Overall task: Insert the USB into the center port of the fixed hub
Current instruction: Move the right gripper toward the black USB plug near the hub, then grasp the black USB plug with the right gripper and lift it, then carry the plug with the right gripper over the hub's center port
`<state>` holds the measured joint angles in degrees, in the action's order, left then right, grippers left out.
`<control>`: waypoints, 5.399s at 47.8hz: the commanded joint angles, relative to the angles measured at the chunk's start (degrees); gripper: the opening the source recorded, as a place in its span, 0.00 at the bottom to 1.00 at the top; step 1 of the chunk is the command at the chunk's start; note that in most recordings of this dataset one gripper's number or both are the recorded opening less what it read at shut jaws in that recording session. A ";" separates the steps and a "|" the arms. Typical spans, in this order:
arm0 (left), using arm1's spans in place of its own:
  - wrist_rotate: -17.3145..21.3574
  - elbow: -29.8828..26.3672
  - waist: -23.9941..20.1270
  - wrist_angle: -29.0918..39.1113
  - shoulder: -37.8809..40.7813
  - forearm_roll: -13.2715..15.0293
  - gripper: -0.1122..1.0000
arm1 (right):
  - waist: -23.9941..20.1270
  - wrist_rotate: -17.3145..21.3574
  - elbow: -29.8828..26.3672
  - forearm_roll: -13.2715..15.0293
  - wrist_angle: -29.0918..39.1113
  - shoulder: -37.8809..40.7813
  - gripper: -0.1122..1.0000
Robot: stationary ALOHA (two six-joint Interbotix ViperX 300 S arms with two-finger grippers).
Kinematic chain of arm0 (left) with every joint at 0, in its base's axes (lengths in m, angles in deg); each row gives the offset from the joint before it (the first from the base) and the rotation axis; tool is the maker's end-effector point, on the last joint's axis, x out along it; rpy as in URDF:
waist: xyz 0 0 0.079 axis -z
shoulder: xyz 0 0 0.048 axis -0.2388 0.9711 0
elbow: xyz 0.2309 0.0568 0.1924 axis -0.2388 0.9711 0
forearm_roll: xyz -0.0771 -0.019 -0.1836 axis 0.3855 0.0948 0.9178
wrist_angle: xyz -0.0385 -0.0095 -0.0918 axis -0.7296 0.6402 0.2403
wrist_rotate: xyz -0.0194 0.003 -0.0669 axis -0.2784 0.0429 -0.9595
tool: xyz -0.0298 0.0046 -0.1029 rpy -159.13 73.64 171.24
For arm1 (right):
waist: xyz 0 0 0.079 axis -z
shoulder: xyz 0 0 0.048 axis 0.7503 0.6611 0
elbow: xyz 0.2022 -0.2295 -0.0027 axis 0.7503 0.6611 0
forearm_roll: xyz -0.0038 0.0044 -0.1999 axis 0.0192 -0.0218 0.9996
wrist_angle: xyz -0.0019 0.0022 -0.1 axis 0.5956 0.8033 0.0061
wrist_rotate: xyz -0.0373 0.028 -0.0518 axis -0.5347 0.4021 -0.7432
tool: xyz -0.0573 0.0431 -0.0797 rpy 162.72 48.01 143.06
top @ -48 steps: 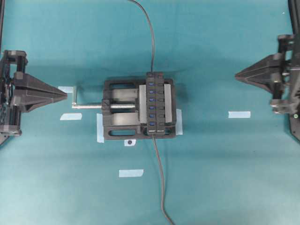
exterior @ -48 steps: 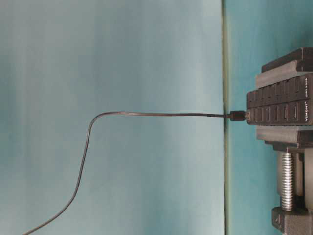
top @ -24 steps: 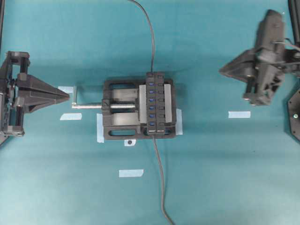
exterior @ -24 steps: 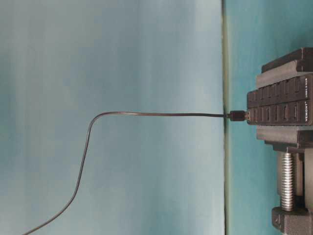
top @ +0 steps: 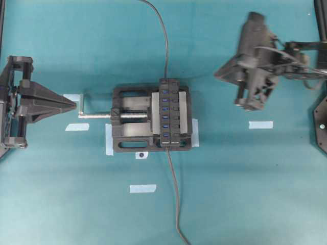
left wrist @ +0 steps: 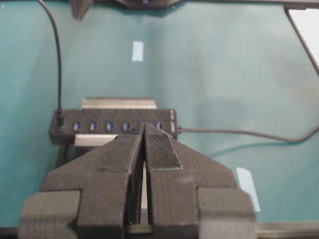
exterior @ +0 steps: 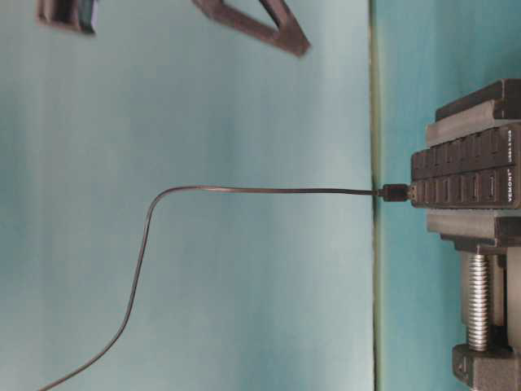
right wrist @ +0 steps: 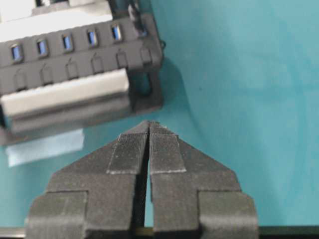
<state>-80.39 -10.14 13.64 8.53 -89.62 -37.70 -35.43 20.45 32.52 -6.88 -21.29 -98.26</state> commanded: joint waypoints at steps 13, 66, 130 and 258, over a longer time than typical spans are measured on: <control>0.18 -1.41 0.18 -0.26 0.26 -0.09 0.11 | 0.70 -1.05 -6.42 0.09 -1.05 8.17 0.12; -0.09 -0.70 0.18 -0.26 0.44 -0.09 0.11 | -1.32 -4.83 -16.52 0.09 2.02 20.74 0.12; -2.72 -0.18 0.18 0.00 0.44 -0.09 0.11 | -2.20 -7.82 -18.72 0.09 -1.14 22.94 0.78; -2.99 0.53 0.18 1.32 -0.70 -0.09 0.11 | -6.86 -7.03 -33.57 -2.11 21.36 23.64 0.16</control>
<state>-83.29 -8.91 13.73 10.11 -90.50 -37.70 -41.76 12.98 0.18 -8.81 0.24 -72.33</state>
